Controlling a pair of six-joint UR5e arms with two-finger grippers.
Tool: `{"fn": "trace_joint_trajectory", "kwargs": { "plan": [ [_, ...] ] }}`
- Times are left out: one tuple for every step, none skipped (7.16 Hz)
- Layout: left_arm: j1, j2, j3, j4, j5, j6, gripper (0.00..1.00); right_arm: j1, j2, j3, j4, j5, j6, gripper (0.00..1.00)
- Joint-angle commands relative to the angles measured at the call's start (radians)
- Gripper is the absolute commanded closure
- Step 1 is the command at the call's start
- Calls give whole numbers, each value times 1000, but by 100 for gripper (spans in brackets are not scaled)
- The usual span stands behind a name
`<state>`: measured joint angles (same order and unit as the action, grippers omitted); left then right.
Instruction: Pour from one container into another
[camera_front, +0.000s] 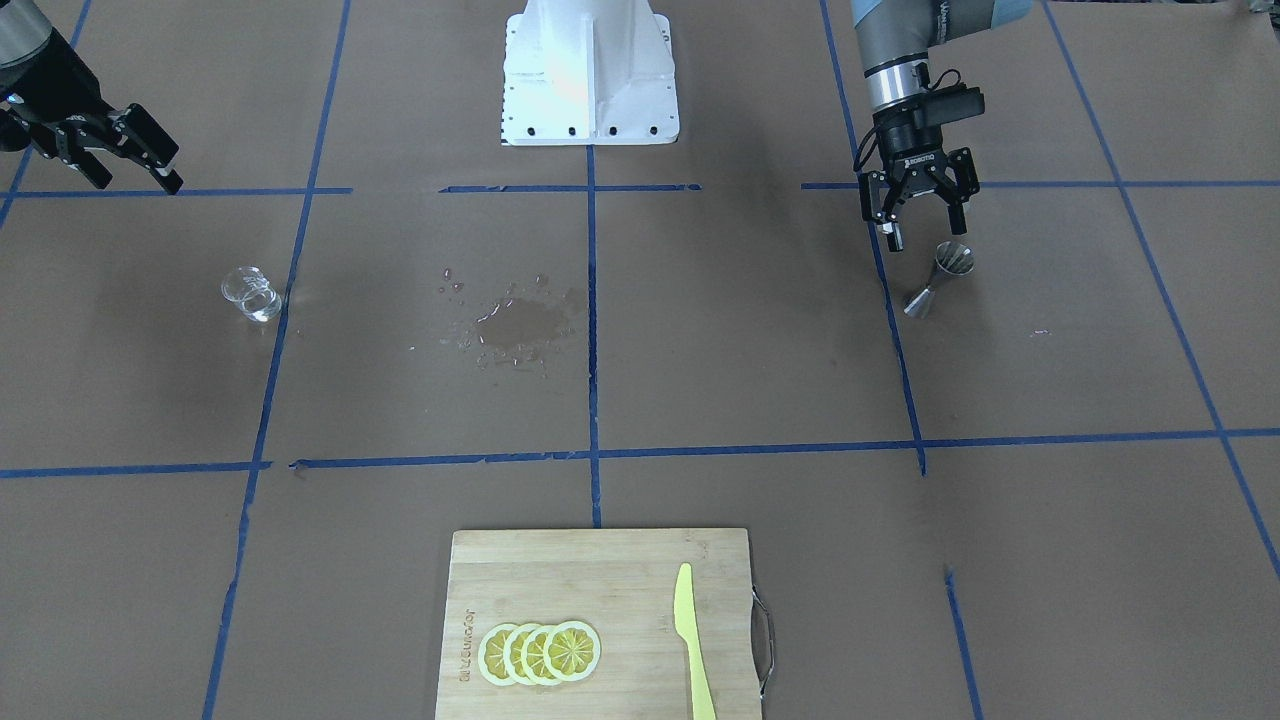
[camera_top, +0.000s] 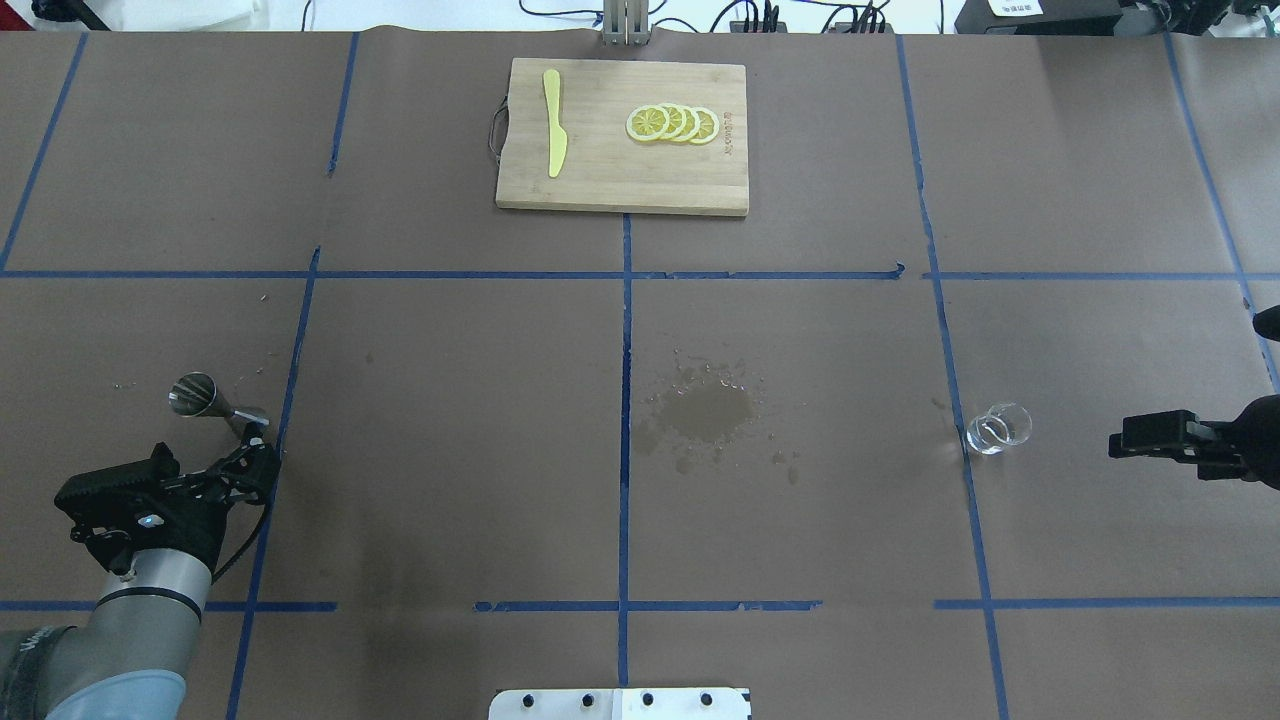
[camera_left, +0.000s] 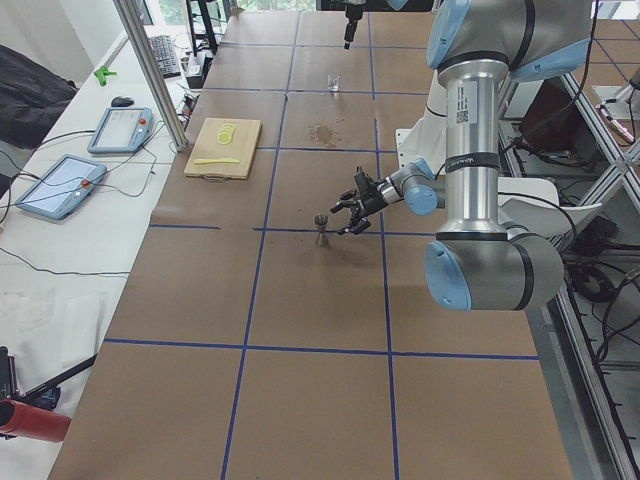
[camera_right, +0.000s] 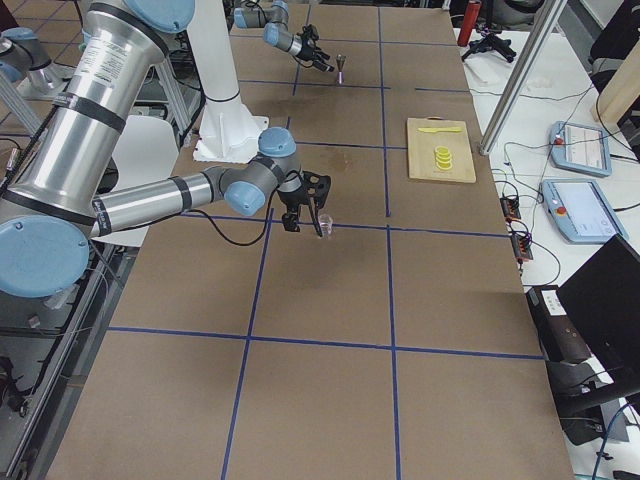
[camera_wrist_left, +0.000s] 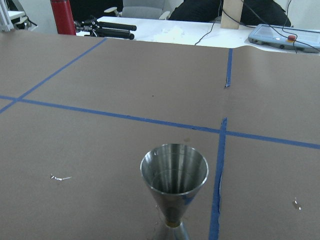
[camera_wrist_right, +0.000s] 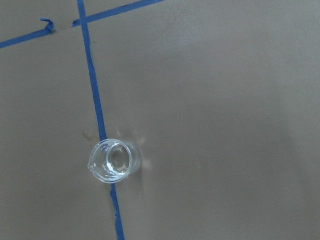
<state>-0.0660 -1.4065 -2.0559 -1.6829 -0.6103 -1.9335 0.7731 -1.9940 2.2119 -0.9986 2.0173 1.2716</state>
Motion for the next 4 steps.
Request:
{"fn": "trace_joint_trajectory", "kwargs": {
  "plan": [
    [2,-61,63,72,55,-1,6,-2,0,0,0,0,0,0],
    [2,-104,112,72,55,-2,6,-2,0,0,0,0,0,0],
    [2,-121,135,74,57,-2,10,-2,0,2,0,0,0,0],
    [-1,-120,141,74,69,-2,11,-2,0,2,0,0,0,0]
  ]
}}
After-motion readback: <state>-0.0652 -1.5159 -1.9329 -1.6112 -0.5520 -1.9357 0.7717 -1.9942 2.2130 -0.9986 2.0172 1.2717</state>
